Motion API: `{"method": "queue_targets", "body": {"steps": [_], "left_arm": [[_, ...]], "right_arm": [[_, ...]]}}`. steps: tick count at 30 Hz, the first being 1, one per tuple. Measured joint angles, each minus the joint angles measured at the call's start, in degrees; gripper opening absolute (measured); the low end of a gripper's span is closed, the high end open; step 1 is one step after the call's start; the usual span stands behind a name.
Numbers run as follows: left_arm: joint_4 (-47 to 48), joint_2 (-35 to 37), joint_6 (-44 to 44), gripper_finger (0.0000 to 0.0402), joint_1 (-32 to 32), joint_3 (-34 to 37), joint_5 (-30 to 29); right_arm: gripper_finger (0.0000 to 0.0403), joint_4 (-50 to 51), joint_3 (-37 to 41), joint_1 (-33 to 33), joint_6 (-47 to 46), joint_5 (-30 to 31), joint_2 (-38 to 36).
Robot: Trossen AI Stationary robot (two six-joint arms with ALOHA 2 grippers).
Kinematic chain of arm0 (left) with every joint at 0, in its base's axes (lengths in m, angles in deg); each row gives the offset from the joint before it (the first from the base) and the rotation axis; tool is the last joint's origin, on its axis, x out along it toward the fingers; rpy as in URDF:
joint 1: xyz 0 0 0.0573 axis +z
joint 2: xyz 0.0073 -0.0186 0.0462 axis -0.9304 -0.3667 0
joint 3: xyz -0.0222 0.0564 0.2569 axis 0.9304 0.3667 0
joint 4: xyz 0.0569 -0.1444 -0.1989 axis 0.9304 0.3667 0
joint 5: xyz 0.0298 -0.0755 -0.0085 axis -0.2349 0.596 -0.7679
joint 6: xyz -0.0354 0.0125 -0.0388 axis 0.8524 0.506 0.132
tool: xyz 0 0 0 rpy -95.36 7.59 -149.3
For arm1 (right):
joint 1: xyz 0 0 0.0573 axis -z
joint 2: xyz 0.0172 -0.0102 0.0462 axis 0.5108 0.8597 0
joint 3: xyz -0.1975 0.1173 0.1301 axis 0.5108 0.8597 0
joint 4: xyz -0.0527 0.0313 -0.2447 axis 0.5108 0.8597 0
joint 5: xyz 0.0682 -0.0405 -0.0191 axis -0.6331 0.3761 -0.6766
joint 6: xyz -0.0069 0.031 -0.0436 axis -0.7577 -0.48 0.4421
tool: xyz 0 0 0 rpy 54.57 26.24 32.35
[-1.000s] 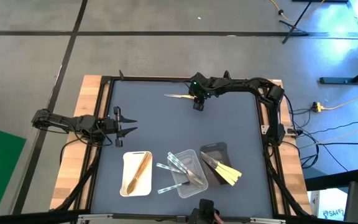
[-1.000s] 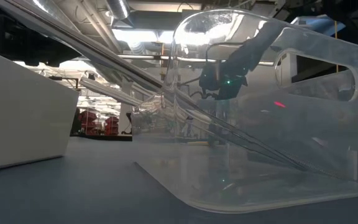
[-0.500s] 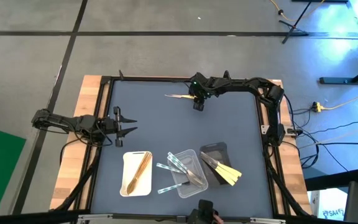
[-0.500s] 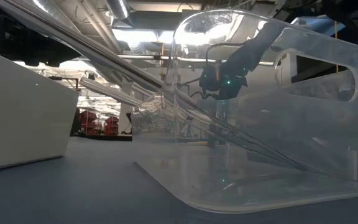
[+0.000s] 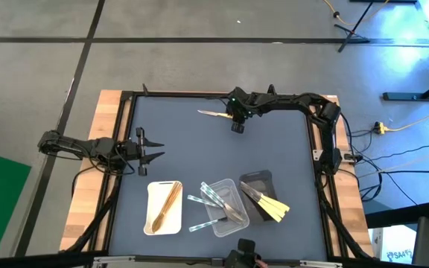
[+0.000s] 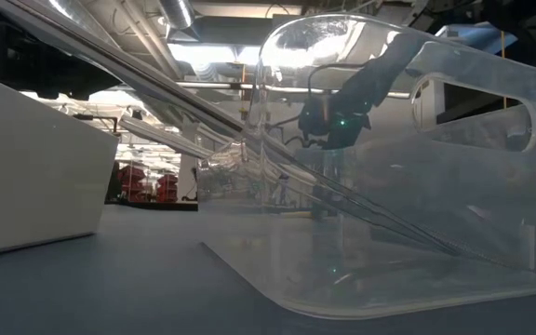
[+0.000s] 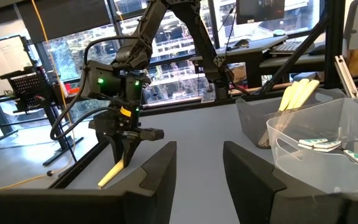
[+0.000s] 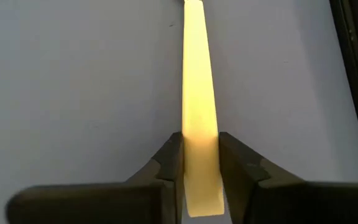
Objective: Sort silverware by color (type)
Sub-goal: Put the yellow table knife into the black transparent bin
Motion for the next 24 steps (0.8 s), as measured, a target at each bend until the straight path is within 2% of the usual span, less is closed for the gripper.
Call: {"method": "queue_targets", "body": {"steps": [4,17,24], "left_arm": [[0.01,0.01,0.00,0.0126,-0.01,0.00,0.02],[0.01,-0.01,0.00,0.0126,0.00,0.00,0.02],[0.00,-0.01,0.00,0.0126,0.01,0.00,0.01]], "right_arm": [[0.0051,-0.02,0.02,0.02,0.00,0.06,0.00],[0.0049,0.39,0.02,0.02,-0.11,0.15,-0.43],[0.0048,3.55,0.42,0.00,-0.87,0.13,-3.56]]}}
